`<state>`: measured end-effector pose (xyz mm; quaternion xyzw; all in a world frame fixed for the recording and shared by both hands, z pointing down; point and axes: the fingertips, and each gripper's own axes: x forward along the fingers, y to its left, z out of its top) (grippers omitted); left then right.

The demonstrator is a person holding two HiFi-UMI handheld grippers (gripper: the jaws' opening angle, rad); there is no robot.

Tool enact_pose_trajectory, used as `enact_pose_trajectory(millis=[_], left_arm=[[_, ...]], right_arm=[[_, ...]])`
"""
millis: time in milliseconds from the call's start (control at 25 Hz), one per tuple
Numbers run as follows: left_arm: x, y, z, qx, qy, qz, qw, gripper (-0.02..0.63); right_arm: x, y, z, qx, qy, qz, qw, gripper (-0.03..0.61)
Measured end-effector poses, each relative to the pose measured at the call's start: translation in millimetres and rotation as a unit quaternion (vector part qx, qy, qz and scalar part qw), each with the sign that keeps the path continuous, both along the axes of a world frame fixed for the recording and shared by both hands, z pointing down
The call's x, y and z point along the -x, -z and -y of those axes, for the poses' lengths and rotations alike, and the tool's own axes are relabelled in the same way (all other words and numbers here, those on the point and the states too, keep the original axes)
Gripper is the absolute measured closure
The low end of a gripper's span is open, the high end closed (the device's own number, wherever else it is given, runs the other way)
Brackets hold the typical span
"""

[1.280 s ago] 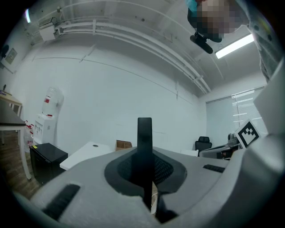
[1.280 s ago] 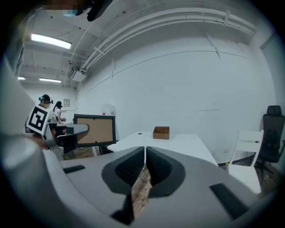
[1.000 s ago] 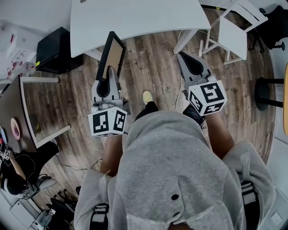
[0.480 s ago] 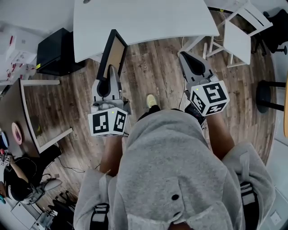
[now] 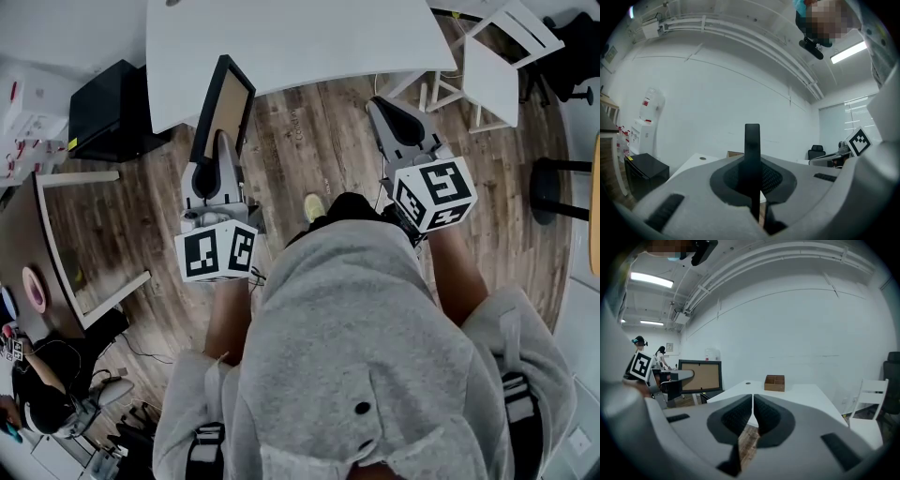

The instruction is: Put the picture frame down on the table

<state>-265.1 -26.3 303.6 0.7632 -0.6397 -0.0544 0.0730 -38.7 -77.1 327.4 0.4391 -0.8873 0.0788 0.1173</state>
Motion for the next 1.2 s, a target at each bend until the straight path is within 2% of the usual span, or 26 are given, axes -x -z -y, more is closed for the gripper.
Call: enact_pose_trajectory(millis=[360,640,1000,1200], left_arm=[[1,0,-1,-0.006,-0.001,-0.007,1.0,0.588],[0,-2,4,-0.013,0.001,-0.012,0.9998,0.588],[-5,-10,24,-0.01,0.0,-0.007,0.9999,0.588],[-6,-15,51,-0.001,-0.006,-0.003,1.0,0.588]], right_arm=[[-4,4,0,-0.006,-0.005,-0.011,1.0,0.549],[3,1,6,-0.012,0.011,-0.021,1.0,0.549],[2,-4,31,-0.017,0.019,-0.021,0.999,0.549],[-1,-5,58,-0.015,0.012,-0.02,1.0,0.549]])
